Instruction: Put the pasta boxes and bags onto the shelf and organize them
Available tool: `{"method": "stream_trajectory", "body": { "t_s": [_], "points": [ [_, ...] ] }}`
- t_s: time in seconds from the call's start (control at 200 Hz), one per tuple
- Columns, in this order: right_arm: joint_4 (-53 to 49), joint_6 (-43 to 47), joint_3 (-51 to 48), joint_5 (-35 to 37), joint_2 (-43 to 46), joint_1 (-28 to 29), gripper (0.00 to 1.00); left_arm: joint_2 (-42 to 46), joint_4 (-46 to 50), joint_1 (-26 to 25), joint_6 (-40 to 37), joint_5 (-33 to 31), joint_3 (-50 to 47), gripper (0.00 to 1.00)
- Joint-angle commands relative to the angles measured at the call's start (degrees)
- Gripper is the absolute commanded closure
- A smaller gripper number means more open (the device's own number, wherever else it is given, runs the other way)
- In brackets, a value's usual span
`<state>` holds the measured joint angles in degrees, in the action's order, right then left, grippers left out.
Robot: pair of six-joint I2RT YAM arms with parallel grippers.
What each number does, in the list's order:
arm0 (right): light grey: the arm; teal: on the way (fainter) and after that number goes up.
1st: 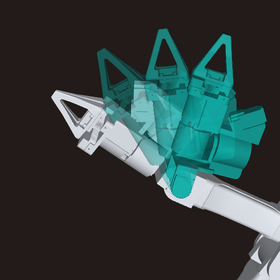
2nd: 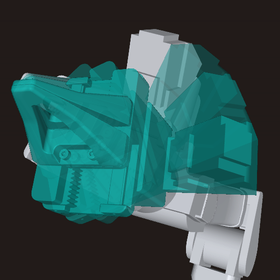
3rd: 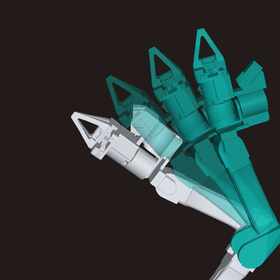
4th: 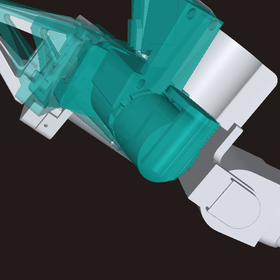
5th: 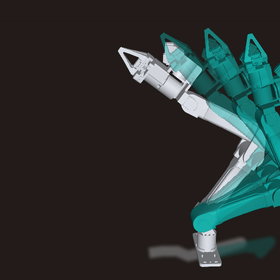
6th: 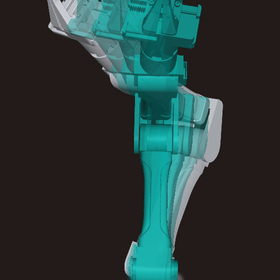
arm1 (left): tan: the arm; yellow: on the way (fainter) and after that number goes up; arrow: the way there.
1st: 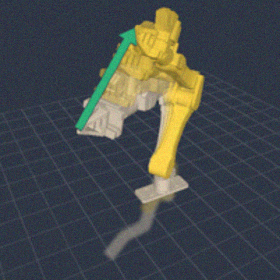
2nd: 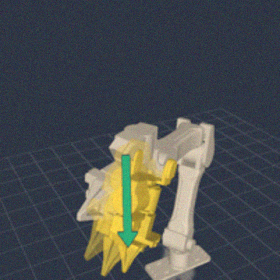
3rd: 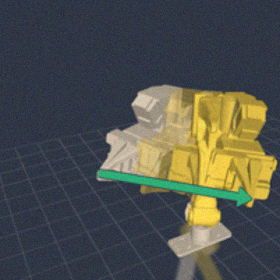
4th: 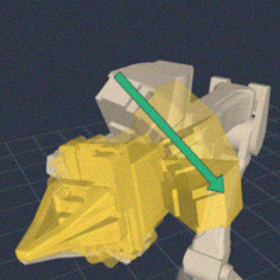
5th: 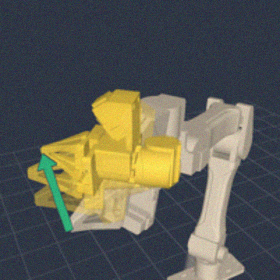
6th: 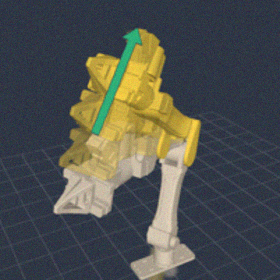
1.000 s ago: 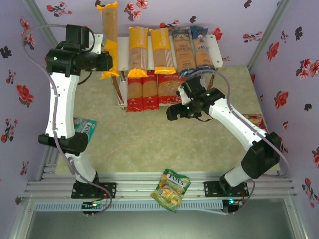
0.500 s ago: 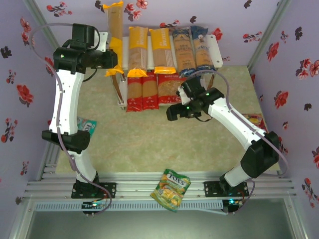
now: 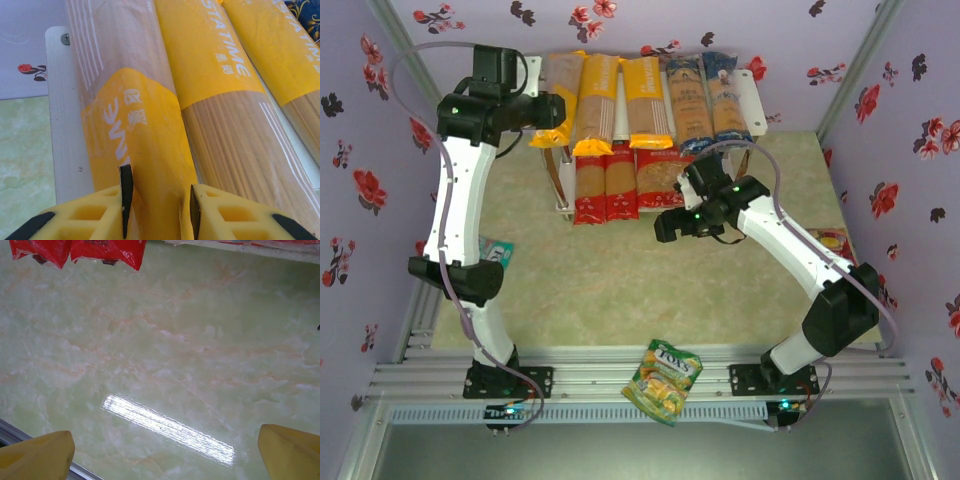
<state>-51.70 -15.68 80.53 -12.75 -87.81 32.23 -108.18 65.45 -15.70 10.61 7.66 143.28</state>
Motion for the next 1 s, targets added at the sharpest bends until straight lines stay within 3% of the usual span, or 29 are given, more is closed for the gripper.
{"method": "stream_trajectory", "body": {
  "t_s": [0.0, 0.33, 0.605, 0.8, 0.995],
  "points": [
    [0.7, -1.5, -1.0, -0.4, 1.2, -0.4, 0.05, 0.1, -2.1, -1.2, 0.9, -0.4, -0.6, 0.65],
    [1.2, -1.9, -2.9, -0.1, 3.3, -0.6, 0.05, 0.4, -4.1, -3.2, 1.9, -0.1, -4.4, 0.65],
    [1.1, -2.1, -4.1, 0.5, 5.0, -0.8, 0.05, 2.2, -1.6, -3.2, 0.1, -4.0, -4.5, 0.64],
    [1.3, -2.3, -3.8, 0.9, 5.3, -1.0, 0.05, 4.7, -1.8, -2.1, -0.4, -5.5, -7.7, 0.48],
    [0.9, -2.6, -3.5, 1.2, 5.3, -1.1, 0.05, 6.9, -4.8, 0.2, 0.6, -2.0, -12.3, 0.38]
  ]
}}
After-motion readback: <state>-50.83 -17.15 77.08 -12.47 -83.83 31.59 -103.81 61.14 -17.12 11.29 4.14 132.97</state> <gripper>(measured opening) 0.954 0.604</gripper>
